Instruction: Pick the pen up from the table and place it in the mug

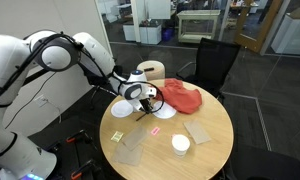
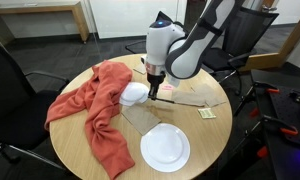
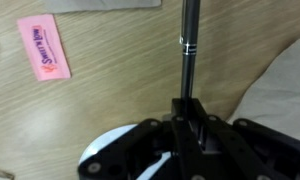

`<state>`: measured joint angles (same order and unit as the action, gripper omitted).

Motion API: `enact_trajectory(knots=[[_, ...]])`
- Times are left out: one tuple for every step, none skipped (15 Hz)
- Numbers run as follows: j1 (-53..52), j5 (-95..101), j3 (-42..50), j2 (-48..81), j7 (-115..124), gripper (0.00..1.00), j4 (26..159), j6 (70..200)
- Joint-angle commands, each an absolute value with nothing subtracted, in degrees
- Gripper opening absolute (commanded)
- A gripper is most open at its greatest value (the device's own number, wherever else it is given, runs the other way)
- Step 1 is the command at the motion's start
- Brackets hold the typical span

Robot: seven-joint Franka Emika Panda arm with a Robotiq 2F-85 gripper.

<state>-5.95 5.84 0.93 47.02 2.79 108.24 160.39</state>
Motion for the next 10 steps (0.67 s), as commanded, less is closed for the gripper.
enact_trajectory(knots=[[-5.5, 4.7, 0.6, 37.7, 2.8, 0.03, 114.2, 158.6], [-5.2, 4.7, 0.4, 35.7, 2.4, 0.03, 115.0, 158.4], [-5.1, 4.9, 0.5, 33.4, 2.2, 0.03, 115.7, 158.0], [-4.8, 5.0, 0.4, 31.5, 1.7, 0.03, 116.3, 157.6], [-5.0, 5.3, 0.8, 29.3, 1.8, 0.03, 116.9, 156.6], [-4.6, 5.4, 0.8, 27.2, 1.4, 0.03, 117.3, 155.7], [-4.3, 5.6, 0.8, 25.4, 1.0, 0.03, 117.5, 154.4], [-3.9, 5.7, 0.8, 23.4, 0.5, 0.03, 117.7, 153.3], [-3.3, 5.6, 0.6, 21.7, -0.1, 0.03, 117.8, 152.1], [-2.6, 5.5, 0.4, 20.1, -1.3, 0.03, 118.0, 151.0]])
